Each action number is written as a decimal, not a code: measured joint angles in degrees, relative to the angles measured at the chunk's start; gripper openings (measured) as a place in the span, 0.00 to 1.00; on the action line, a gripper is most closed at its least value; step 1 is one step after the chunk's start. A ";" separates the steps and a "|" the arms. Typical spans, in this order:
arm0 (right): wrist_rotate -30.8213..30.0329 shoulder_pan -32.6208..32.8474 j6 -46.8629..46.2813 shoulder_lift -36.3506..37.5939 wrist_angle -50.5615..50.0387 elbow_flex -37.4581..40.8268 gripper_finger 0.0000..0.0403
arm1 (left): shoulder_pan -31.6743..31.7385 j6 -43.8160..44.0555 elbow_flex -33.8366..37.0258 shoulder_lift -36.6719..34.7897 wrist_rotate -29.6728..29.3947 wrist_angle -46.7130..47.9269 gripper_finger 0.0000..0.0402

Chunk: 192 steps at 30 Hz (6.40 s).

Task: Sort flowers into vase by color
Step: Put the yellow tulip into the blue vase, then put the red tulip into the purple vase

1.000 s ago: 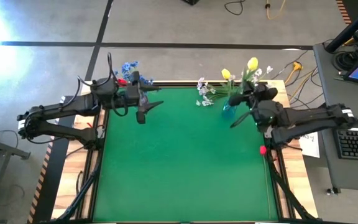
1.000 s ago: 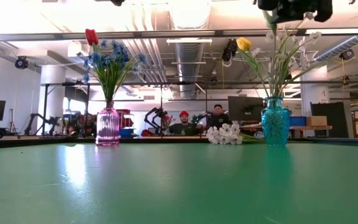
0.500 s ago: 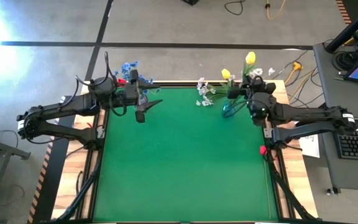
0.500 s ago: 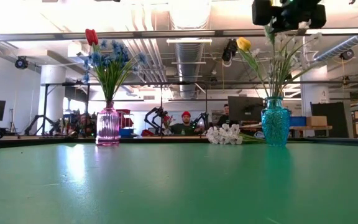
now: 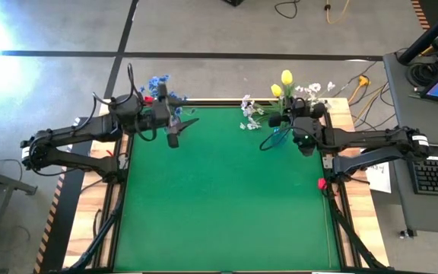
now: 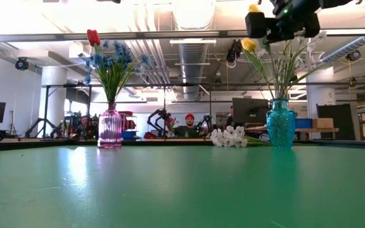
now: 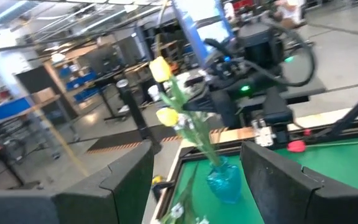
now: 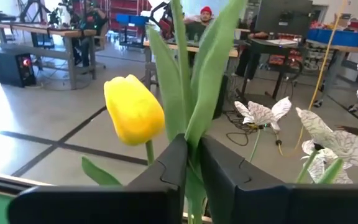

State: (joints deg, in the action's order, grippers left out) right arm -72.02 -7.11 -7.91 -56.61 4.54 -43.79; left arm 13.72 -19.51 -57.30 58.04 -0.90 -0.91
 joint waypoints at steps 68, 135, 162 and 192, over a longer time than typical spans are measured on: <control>80.01 22.44 -58.58 -23.92 -82.65 -30.08 0.54 | 0.00 5.05 0.13 2.20 -1.47 5.93 0.57; 94.77 28.87 -24.05 -54.27 -83.68 -8.32 0.07 | 0.00 2.04 0.11 2.21 -1.51 8.85 0.57; 92.37 27.77 -26.68 -49.66 -82.44 -2.70 0.07 | 0.02 2.03 0.11 2.21 -1.54 8.41 0.57; 65.36 19.42 -26.54 -47.90 -79.83 -17.63 0.07 | 0.02 2.03 0.09 2.21 -1.54 3.69 0.57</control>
State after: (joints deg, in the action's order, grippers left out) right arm -6.67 12.32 -34.45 -104.52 -75.29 -61.42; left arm 13.74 -17.47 -57.21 60.25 -2.44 2.79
